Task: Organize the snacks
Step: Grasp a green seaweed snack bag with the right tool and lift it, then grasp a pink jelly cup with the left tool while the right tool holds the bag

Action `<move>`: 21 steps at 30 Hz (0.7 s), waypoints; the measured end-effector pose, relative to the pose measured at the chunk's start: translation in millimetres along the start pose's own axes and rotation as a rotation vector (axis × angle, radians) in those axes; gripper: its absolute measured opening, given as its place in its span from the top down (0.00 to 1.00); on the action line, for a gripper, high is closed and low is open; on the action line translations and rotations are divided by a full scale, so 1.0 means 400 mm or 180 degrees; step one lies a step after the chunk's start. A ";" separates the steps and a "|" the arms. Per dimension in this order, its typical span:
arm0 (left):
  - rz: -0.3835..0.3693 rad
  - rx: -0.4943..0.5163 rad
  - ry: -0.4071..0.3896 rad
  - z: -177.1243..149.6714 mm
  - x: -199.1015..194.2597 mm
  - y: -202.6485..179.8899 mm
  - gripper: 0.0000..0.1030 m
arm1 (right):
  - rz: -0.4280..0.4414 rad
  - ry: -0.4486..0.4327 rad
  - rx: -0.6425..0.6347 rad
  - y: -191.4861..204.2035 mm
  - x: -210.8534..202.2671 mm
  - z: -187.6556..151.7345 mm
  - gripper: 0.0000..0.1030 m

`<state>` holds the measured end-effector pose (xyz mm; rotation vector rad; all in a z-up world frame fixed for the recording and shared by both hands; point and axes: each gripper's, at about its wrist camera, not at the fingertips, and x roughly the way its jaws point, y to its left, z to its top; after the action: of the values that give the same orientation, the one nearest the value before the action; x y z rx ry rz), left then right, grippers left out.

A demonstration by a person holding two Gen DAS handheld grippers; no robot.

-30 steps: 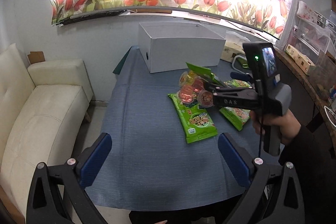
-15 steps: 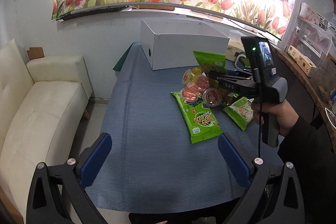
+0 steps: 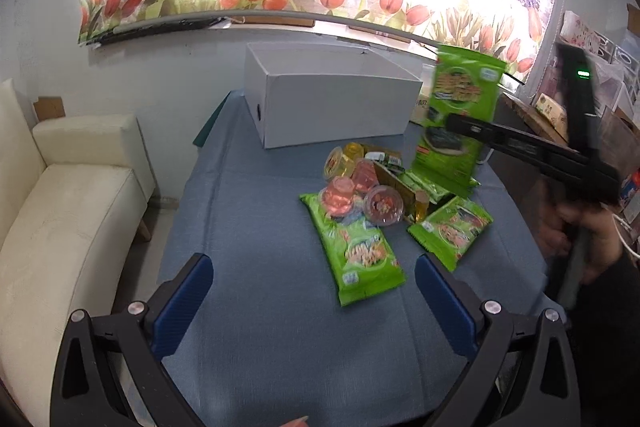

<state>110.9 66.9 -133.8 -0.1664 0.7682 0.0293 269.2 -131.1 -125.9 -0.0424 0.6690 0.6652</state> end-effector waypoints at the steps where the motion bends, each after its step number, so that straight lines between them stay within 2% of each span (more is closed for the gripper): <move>1: 0.0039 0.0077 -0.0002 0.008 0.023 -0.010 0.00 | 0.0036 -0.0015 0.0064 -0.006 -0.022 -0.005 0.86; 3: 0.0034 0.0268 0.0077 0.026 0.075 -0.027 0.00 | 0.0041 -0.0033 0.0152 -0.013 -0.071 -0.026 0.86; 5: -0.0075 0.0433 0.0230 0.051 0.144 -0.036 0.00 | 0.0072 -0.0067 0.0218 -0.015 -0.120 -0.050 0.86; 10: -0.0320 0.0439 0.0522 0.109 0.298 -0.026 0.00 | -0.0001 -0.0157 0.0295 -0.005 -0.220 -0.131 0.86; 15: -0.0342 0.0607 0.0694 0.122 0.414 -0.034 0.00 | -0.0036 -0.0217 0.0518 -0.010 -0.276 -0.189 0.86; 18: -0.0294 0.0735 0.0755 0.119 0.450 -0.037 0.01 | -0.0012 -0.0259 0.0618 -0.021 -0.300 -0.209 0.86; 19: -0.0331 0.0764 0.0736 0.118 0.454 -0.037 0.03 | -0.0052 -0.0267 0.0613 -0.022 -0.305 -0.213 0.86; 21: -0.0351 0.0740 0.0723 0.120 0.457 -0.031 0.17 | -0.0059 -0.0263 0.0612 -0.023 -0.311 -0.217 0.86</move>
<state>276.5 56.0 -225.1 0.0100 0.9809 -0.1857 152.7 -228.7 -123.3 0.1556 0.6493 0.5792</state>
